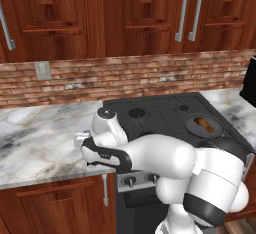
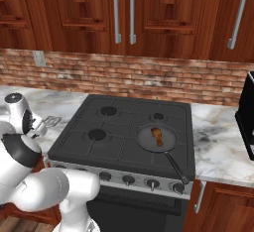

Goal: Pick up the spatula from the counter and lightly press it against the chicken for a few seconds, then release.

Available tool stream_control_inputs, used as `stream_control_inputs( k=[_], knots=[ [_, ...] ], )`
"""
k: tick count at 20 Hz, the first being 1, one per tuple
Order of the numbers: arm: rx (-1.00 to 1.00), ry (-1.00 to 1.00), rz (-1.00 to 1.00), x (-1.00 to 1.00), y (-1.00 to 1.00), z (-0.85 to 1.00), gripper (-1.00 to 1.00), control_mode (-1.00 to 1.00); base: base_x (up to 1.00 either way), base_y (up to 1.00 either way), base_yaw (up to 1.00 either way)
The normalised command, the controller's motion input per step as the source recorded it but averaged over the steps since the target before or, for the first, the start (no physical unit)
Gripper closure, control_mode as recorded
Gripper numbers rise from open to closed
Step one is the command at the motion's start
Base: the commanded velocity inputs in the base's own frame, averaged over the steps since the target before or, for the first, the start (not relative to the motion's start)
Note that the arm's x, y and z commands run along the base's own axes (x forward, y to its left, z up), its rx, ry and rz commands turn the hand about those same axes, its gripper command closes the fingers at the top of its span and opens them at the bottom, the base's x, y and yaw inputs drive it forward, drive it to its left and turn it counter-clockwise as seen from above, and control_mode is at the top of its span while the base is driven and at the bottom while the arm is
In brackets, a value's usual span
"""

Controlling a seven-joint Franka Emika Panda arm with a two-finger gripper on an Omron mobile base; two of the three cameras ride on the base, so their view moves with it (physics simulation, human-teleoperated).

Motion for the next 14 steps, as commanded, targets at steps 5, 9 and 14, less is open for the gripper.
stream_control_inputs(
  k=[5,9,14],
  knots=[
    [0.0,0.01,0.0,0.13,0.04,-0.11,-1.0,-1.0,0.0,0.0,0.0],
    [0.0,0.0,0.0,0.11,0.1,-0.12,-1.0,-1.0,0.0,0.0,0.0],
    [0.0,0.0,0.0,0.09,0.13,-0.14,-1.0,-1.0,0.0,0.0,0.0]
  ],
)
